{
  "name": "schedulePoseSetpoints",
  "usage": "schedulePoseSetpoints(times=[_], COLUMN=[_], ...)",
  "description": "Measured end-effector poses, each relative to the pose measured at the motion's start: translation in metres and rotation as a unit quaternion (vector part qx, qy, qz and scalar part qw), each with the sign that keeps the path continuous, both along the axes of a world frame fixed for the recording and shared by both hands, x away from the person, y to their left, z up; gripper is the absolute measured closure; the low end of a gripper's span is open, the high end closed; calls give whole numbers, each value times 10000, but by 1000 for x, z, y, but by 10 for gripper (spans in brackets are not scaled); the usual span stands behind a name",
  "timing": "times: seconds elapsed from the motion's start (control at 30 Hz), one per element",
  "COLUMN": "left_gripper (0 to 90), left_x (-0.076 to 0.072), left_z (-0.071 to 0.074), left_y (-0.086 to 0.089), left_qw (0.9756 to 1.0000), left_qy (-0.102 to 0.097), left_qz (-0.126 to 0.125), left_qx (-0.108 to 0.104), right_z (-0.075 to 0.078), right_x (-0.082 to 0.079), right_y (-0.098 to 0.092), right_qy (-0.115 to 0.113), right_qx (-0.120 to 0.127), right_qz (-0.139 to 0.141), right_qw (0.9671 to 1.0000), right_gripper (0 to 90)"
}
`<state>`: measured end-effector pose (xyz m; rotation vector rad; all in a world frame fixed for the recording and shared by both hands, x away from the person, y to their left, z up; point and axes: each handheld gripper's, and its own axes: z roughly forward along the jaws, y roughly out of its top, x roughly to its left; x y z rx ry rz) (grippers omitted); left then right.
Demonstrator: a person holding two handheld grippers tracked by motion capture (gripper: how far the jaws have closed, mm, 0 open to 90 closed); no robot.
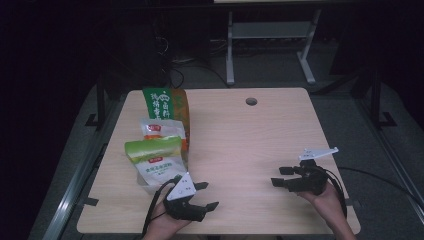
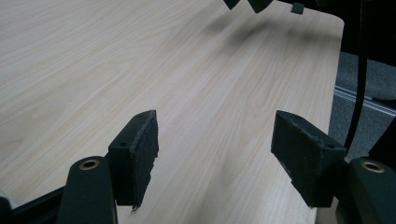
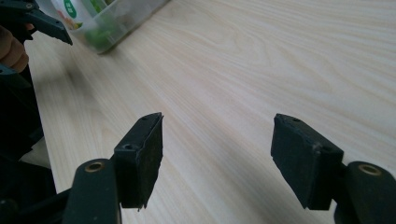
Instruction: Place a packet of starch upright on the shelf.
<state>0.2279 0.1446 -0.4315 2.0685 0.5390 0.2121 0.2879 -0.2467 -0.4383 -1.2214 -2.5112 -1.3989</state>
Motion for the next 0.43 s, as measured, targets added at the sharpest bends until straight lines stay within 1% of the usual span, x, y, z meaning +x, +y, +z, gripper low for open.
schedulePoseSetpoints(times=[0.07, 0.23, 0.27, 0.37, 0.43], left_gripper=[320, 319, 319, 319, 320], left_x=[0, 0, 0, 0, 0], left_z=[0, 0, 0, 0, 0], left_y=[0, -1, -1, -1, -1], left_qw=[10000, 10000, 10000, 10000, 10000], left_qy=[4, 24, 27, 26, 26], left_qz=[-3, -2, -10, -25, -29], left_qx=[4, -14, -9, -33, -41], right_z=[-2, -4, -5, -8, -8], right_x=[-3, -11, -15, -21, -23], right_y=[-1, -3, -4, -5, -4], right_qy=[4, -22, -57, -128, -144], right_qx=[53, 38, 35, 84, 113], right_qz=[-1, -36, -74, -204, -227], right_qw=[10000, 10000, 10000, 9997, 9996], right_gripper=[332, 324, 319, 308, 305])
